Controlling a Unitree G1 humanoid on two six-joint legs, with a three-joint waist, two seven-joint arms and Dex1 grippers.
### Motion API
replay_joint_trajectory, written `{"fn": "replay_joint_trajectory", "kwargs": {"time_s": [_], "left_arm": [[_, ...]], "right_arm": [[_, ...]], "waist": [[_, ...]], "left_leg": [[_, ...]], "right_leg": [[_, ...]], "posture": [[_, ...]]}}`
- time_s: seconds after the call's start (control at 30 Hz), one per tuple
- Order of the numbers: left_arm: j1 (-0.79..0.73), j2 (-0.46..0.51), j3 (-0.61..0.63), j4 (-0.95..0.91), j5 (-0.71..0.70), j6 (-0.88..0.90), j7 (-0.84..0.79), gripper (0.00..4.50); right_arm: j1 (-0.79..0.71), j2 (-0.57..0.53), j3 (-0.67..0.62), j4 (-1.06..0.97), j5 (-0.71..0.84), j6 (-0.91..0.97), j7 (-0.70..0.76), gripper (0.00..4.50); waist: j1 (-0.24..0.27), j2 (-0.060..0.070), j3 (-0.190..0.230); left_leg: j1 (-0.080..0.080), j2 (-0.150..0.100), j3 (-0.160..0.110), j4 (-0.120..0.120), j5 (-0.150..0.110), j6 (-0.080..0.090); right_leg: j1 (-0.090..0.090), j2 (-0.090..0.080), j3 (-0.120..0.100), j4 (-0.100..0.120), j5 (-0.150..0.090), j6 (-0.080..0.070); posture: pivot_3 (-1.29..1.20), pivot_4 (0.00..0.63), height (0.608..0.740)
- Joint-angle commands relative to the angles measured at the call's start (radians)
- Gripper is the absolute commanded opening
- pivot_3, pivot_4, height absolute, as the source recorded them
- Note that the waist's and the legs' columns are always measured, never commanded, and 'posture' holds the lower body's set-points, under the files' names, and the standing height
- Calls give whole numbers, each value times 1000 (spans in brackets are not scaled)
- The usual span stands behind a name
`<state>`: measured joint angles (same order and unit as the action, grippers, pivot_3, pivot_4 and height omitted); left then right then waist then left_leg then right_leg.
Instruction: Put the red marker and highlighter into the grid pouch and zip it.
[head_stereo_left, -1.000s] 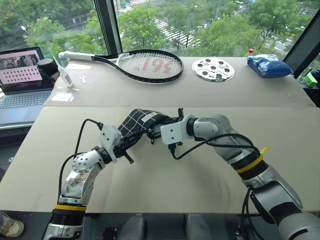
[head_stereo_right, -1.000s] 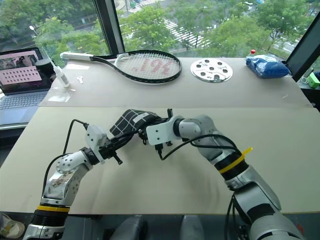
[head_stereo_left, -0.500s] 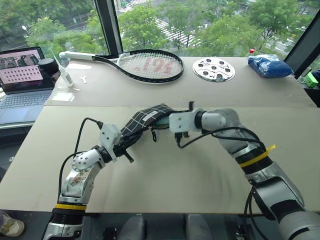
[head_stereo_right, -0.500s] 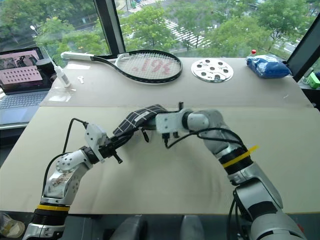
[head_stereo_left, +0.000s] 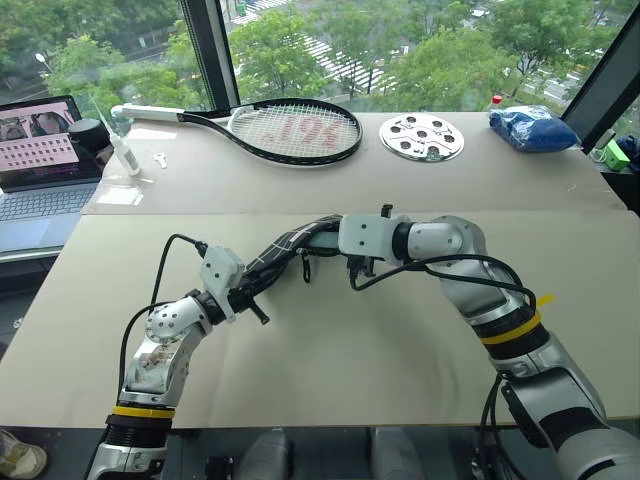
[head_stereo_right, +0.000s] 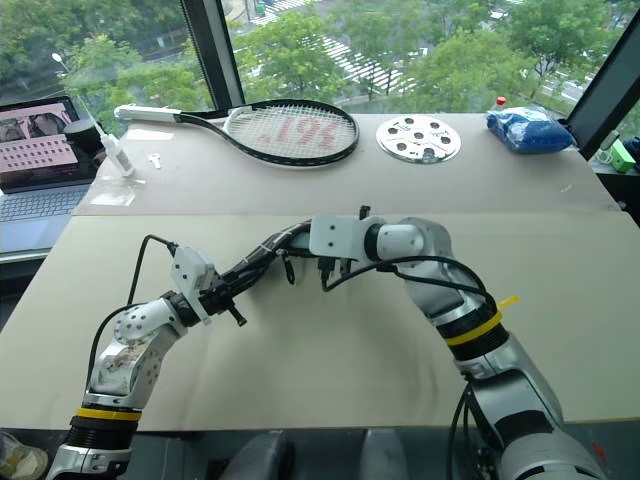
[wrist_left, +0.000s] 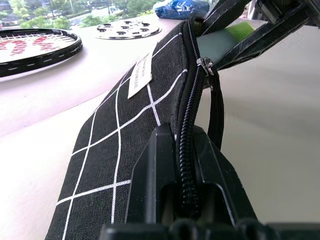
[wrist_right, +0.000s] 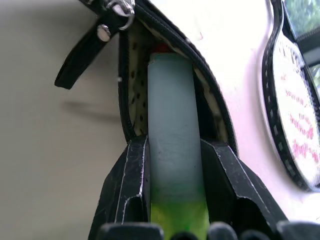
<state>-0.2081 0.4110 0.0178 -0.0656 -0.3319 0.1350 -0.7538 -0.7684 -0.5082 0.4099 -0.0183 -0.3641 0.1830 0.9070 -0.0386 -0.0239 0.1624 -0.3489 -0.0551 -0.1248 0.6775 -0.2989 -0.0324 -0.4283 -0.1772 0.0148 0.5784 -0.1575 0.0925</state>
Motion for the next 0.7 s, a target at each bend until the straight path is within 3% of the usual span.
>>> {"fn": "replay_joint_trajectory", "kwargs": {"time_s": [0.03, 0.17, 0.33, 0.7], "left_arm": [[-19, -10, -4, -8, 0, -25, -2, 0], [-40, -29, -16, 16, 6, -36, -10, 0], [-74, -35, -15, 58, 9, -47, -27, 0], [-147, -61, -40, 134, 11, -67, -73, 0]], "right_arm": [[-29, -27, 40, 22, -80, -141, -58, 1040], [-27, -4, 37, 31, -84, -176, -88, 1040], [4, 101, -23, -52, 43, -109, -82, 1040], [-14, -32, 33, 80, -165, -412, -208, 1040]], "waist": [[0, 0, 0], [-1, 0, 0], [-5, 0, 0], [-3, 0, 0]], "left_leg": [[0, 0, 0, 0, 0, 0], [0, 0, 0, 0, 2, -3], [0, 0, 0, 0, 2, -3], [0, 0, 0, 0, 2, -3]], "right_leg": [[0, 0, 0, 0, 0, 0], [0, 0, 0, 0, 0, 0], [0, 0, 0, 0, 0, 0], [0, 0, 0, 0, 0, 0]], "posture": [[0, 150, 740], [0, 150, 740], [0, 150, 740], [0, 150, 740]]}}
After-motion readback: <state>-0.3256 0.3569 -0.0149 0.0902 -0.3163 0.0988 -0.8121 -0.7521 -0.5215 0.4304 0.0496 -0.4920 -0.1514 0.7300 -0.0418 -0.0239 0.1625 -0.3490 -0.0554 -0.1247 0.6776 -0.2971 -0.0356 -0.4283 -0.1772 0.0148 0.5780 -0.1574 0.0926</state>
